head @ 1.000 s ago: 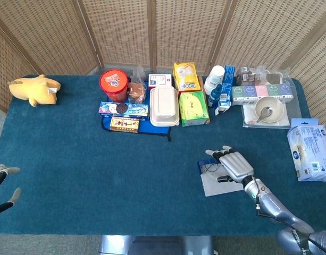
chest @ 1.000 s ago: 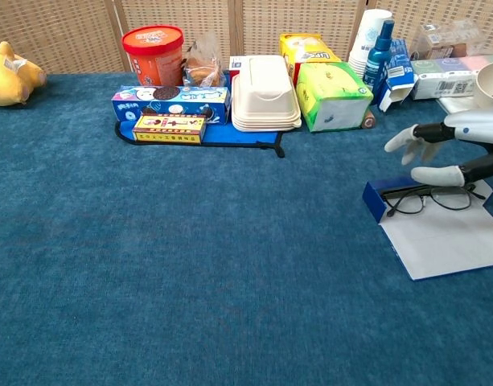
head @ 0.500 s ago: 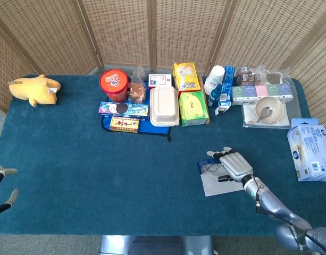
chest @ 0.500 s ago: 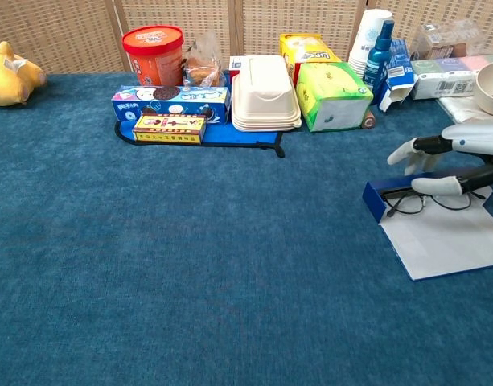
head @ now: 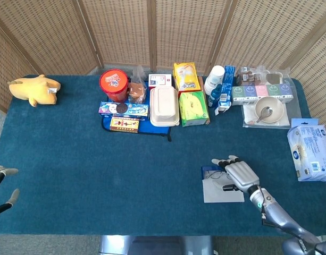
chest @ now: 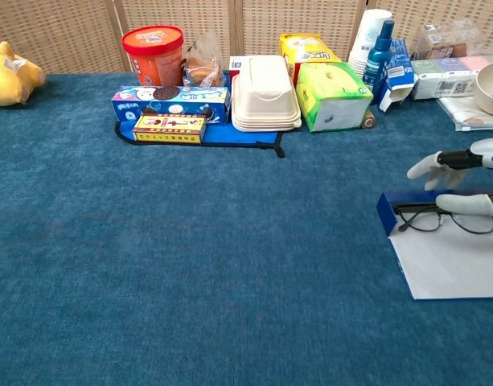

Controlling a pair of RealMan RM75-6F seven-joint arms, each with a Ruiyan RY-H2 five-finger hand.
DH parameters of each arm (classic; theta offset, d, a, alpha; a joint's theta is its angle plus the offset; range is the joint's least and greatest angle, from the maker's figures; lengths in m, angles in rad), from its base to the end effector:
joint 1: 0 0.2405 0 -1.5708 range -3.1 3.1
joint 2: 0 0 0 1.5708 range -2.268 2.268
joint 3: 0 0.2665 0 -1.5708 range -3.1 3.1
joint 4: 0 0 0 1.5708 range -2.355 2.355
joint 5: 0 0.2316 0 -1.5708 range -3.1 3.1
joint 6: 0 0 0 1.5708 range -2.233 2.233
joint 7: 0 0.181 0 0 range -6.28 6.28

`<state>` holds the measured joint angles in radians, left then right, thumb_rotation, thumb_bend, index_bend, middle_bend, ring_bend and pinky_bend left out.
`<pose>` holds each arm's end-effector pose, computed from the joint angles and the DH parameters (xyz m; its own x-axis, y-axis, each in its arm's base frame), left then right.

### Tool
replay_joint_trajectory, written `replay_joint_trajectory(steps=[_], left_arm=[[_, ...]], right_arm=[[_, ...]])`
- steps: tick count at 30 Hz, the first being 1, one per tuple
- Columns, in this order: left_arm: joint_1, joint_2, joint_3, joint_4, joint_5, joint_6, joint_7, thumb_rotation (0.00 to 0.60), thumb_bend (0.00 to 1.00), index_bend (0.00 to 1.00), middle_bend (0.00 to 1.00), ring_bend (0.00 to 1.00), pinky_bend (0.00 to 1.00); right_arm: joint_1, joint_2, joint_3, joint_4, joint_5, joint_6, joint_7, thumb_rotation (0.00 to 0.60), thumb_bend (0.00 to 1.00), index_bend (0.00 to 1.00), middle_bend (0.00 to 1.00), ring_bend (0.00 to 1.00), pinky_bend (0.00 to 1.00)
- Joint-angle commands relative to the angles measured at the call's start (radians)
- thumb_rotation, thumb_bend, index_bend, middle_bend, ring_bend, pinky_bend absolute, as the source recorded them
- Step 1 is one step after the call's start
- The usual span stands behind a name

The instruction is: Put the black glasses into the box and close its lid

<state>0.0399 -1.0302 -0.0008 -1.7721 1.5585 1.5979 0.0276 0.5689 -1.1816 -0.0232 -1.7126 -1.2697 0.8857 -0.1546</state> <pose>-0.3130 0.1687 0.1647 0.3597 -0.0132 0.9330 0.9321 0.0501 -0.3587 -0.2463 -0.3067 0.0134 0.4772 -0.4782 0.7372 -0.8763 -0.3225 0.3581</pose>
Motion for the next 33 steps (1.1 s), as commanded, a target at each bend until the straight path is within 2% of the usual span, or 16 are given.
replay_joint_trajectory(steps=[1,17,33], left_arm=[[0.0,0.0,0.0,-0.001,0.0,0.001,0.0,0.599,0.3,0.31,0.35,0.22,0.27],[0.009,0.007,0.003,-0.011,0.006,0.014,0.007,0.6,0.3,0.31,0.35,0.22,0.27],[0.013,0.007,0.005,-0.011,0.006,0.016,0.007,0.6,0.3,0.31,0.35,0.22,0.27]], right_arm=[[-0.015,0.009,-0.012,-0.017,-0.01,0.011,-0.004,0.158,0.39,0.14,0.25,0.26,0.15],[-0.045,0.021,-0.043,-0.073,-0.101,0.025,0.022,0.161,0.39,0.14,0.26,0.27,0.16],[-0.091,0.063,-0.072,-0.133,-0.141,0.065,0.019,0.16,0.39,0.14,0.27,0.27,0.17]])
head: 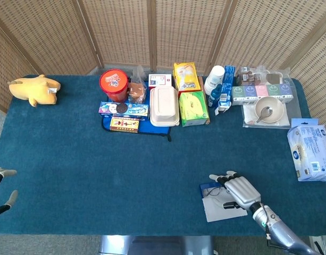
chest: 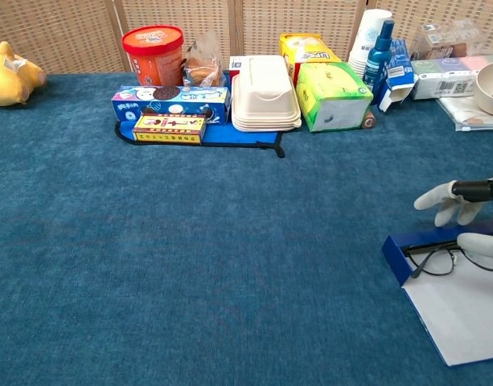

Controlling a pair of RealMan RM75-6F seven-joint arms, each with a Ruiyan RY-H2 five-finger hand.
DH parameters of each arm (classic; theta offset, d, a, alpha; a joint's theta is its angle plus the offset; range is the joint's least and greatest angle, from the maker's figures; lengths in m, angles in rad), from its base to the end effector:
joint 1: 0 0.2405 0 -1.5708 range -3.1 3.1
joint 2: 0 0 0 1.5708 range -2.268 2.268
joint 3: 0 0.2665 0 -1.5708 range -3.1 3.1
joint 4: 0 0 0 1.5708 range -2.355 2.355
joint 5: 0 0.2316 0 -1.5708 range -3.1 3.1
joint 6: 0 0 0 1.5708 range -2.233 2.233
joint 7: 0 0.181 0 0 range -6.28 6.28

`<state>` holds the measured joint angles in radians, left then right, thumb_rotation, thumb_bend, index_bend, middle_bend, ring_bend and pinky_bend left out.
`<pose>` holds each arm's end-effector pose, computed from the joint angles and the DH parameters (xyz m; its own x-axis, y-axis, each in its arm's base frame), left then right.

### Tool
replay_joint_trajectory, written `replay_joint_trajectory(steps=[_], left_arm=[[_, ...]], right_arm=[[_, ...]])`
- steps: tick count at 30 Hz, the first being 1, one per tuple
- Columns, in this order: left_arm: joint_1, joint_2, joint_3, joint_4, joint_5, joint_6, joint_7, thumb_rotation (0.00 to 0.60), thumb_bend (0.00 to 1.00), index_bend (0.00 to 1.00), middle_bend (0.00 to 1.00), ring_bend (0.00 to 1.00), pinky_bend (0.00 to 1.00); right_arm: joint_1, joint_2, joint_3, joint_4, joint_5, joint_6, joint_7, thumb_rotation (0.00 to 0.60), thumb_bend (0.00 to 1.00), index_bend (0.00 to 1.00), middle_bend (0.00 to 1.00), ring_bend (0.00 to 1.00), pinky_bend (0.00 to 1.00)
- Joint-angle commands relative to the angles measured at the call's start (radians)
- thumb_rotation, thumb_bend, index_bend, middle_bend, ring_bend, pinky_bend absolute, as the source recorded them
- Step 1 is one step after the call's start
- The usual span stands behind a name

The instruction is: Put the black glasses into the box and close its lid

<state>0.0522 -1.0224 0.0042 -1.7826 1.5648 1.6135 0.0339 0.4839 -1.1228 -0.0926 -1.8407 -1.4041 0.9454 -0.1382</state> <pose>-0.3118 0.1639 0.1678 0.3636 -0.0194 0.9314 0.9304 0.0568 -0.3621 -0.2386 -0.2535 0.0173 0.4473 -0.5158 0.7307 -0.8878 -0.3549 0.2930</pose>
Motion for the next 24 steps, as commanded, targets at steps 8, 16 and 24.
replay_joint_trajectory(steps=[8,16,24], left_arm=[[0.004,0.001,0.002,-0.004,0.003,0.005,0.002,0.6,0.3,0.31,0.34,0.22,0.27],[0.014,0.003,0.007,0.002,0.001,0.013,-0.006,0.6,0.3,0.31,0.34,0.22,0.27],[0.016,0.004,0.005,0.012,0.001,0.016,-0.019,0.6,0.3,0.31,0.35,0.22,0.27]], right_arm=[[-0.005,-0.015,0.009,-0.003,-0.058,0.023,0.016,0.161,0.39,0.14,0.26,0.25,0.17],[0.027,-0.044,0.019,0.003,-0.051,-0.034,-0.007,0.16,0.39,0.14,0.26,0.25,0.17],[0.026,-0.059,0.011,-0.003,-0.032,-0.049,-0.034,0.162,0.39,0.14,0.26,0.25,0.17]])
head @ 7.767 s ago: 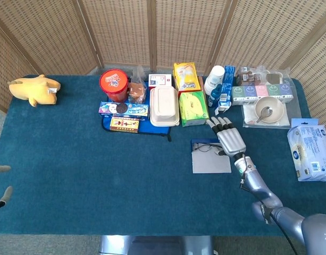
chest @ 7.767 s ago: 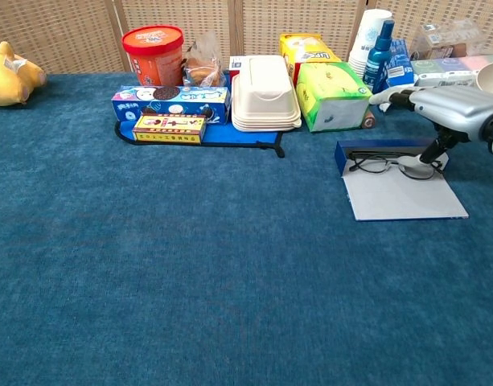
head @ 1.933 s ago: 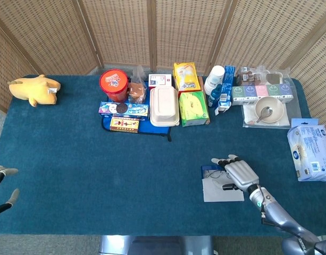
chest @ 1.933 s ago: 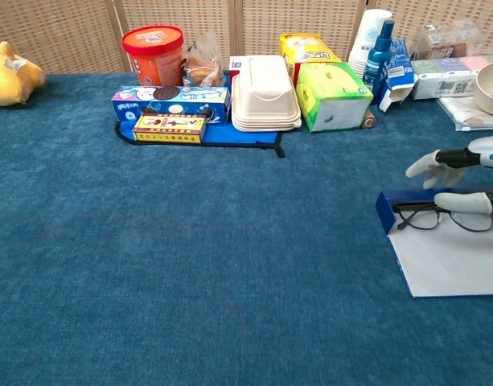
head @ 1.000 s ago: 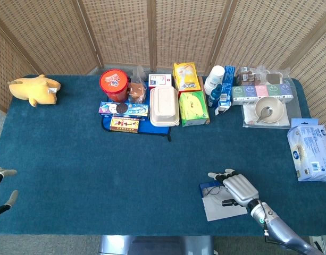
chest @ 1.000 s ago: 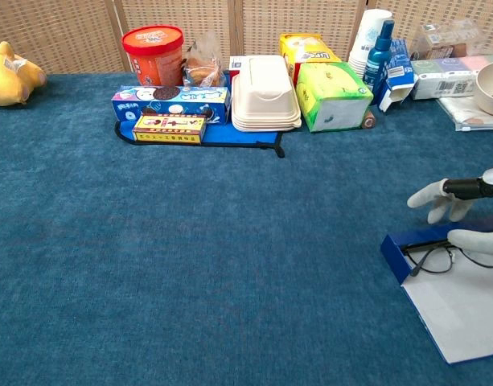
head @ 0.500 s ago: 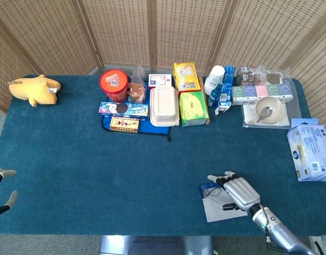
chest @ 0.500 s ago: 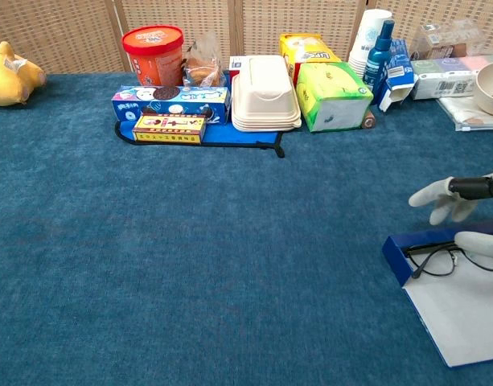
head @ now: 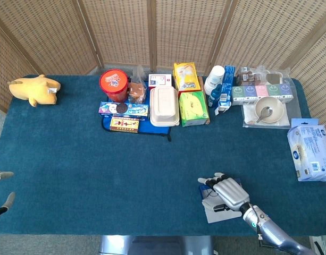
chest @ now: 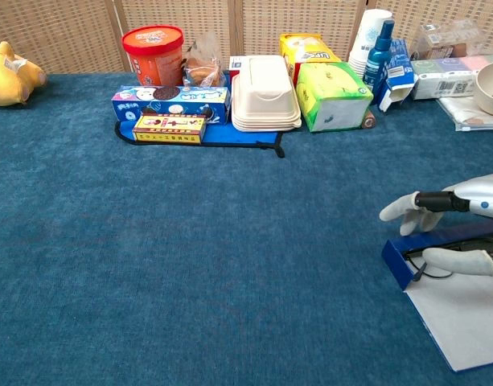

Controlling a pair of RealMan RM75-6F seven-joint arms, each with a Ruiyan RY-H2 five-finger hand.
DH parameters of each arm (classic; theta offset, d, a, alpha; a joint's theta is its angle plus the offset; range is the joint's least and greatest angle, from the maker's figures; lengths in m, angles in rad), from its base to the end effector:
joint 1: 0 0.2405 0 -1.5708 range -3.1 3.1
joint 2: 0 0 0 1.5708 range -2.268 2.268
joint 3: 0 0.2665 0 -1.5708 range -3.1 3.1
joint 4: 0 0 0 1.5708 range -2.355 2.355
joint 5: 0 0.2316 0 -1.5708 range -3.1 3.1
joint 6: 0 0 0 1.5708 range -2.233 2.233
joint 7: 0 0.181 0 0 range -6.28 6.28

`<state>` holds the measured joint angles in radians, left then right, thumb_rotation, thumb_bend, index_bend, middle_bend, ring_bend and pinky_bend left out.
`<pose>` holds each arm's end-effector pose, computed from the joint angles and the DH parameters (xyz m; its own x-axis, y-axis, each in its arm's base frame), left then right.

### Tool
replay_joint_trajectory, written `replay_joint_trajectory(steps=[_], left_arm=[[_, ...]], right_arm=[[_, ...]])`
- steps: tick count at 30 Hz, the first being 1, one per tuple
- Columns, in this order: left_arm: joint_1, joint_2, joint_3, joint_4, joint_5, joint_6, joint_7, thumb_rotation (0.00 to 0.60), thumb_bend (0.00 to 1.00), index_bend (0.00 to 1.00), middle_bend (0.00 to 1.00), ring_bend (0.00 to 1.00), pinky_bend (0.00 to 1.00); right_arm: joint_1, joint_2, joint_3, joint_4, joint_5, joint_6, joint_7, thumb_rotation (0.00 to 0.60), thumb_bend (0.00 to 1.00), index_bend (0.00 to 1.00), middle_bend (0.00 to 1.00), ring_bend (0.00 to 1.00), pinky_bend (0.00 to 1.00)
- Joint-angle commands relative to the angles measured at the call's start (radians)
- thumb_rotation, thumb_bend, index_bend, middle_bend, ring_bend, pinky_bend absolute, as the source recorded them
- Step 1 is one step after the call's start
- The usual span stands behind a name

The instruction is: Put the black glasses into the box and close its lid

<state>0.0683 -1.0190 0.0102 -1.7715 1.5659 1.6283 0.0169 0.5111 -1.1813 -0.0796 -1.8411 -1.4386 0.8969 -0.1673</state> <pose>-0.3163 0.1573 0.1712 0.3621 -0.0227 0.9319 0.9303 0.0714 -0.3598 -0.2150 -0.2501 -0.0075 0.4730 -0.5266 0.7063 -0.8625 -0.4402 0.2494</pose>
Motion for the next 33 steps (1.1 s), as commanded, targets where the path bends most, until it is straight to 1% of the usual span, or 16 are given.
replay_joint_trajectory(steps=[1,7,20,33], left_arm=[[0.0,0.0,-0.001,0.002,0.0,0.001,-0.003,0.6,0.3,0.31,0.35,0.22,0.27],[0.001,-0.003,-0.001,0.008,-0.004,-0.002,-0.009,0.598,0.3,0.31,0.35,0.22,0.27],[-0.007,-0.007,-0.005,0.009,-0.002,-0.012,-0.006,0.6,0.3,0.31,0.35,0.22,0.27],[-0.009,-0.009,-0.006,0.003,0.001,-0.013,0.004,0.6,0.3,0.31,0.34,0.22,0.27]], right_arm=[[-0.002,0.0,-0.003,-0.004,0.003,0.0,-0.008,0.16,0.39,0.14,0.26,0.26,0.17],[-0.008,0.018,-0.009,-0.032,0.011,0.004,-0.025,0.162,0.39,0.14,0.27,0.3,0.17],[-0.044,0.029,-0.03,-0.024,0.028,0.029,-0.02,0.158,0.39,0.14,0.27,0.3,0.17],[-0.077,0.052,-0.043,-0.021,0.021,0.055,0.003,0.159,0.39,0.14,0.27,0.31,0.17]])
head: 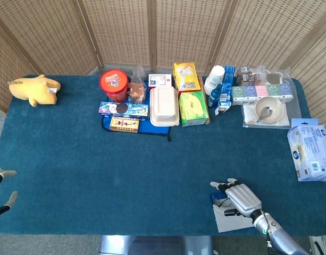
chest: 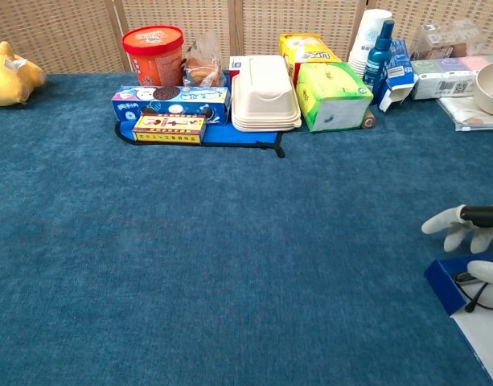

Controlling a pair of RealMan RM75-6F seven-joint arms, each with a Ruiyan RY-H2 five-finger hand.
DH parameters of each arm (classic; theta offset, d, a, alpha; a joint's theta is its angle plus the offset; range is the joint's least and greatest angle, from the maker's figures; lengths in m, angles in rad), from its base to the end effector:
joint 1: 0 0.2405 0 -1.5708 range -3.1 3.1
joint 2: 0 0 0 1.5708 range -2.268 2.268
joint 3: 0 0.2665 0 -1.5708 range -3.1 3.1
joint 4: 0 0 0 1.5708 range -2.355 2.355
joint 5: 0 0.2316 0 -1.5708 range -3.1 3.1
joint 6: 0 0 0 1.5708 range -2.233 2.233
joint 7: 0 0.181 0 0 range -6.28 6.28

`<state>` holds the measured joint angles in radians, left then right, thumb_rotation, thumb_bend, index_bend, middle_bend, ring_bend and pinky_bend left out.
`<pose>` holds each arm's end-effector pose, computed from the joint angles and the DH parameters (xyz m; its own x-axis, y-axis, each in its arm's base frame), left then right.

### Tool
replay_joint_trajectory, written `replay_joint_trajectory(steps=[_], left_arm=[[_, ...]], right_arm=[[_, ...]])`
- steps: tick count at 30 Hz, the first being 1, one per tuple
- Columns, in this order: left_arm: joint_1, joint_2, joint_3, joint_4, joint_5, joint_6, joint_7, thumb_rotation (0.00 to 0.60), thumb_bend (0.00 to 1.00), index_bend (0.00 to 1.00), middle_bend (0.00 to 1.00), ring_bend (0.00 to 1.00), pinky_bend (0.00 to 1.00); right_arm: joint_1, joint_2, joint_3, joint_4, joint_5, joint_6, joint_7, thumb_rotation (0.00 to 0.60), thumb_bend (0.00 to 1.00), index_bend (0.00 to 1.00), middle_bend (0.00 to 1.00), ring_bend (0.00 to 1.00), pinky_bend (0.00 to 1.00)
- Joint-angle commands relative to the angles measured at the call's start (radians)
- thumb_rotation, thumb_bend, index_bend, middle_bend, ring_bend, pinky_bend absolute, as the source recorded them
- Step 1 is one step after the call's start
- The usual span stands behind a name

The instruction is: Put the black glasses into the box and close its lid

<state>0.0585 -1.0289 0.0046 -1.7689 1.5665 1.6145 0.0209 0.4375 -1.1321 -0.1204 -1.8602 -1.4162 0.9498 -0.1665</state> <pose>-0.3149 0.1617 0.1669 0.3583 -0.0181 0.9334 0.9323 0.0606 -0.3567 -0.2456 -0.2306 0.0102 0.4354 -0.5505 0.7123 -0.8965 -0.3370 0.2876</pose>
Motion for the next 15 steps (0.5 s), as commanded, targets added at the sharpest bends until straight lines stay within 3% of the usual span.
replay_joint_trajectory(steps=[1,15], left_arm=[[0.001,0.001,0.0,0.0,0.0,0.001,-0.001,0.6,0.3,0.31,0.34,0.22,0.27],[0.001,0.001,0.001,0.001,0.005,0.002,-0.003,0.6,0.3,0.3,0.34,0.22,0.27]], right_arm=[[-0.005,0.004,-0.003,-0.002,-0.002,0.003,0.003,0.158,0.39,0.14,0.27,0.31,0.17],[-0.034,0.017,-0.018,-0.021,-0.013,0.025,0.001,0.156,0.39,0.14,0.27,0.32,0.17]])
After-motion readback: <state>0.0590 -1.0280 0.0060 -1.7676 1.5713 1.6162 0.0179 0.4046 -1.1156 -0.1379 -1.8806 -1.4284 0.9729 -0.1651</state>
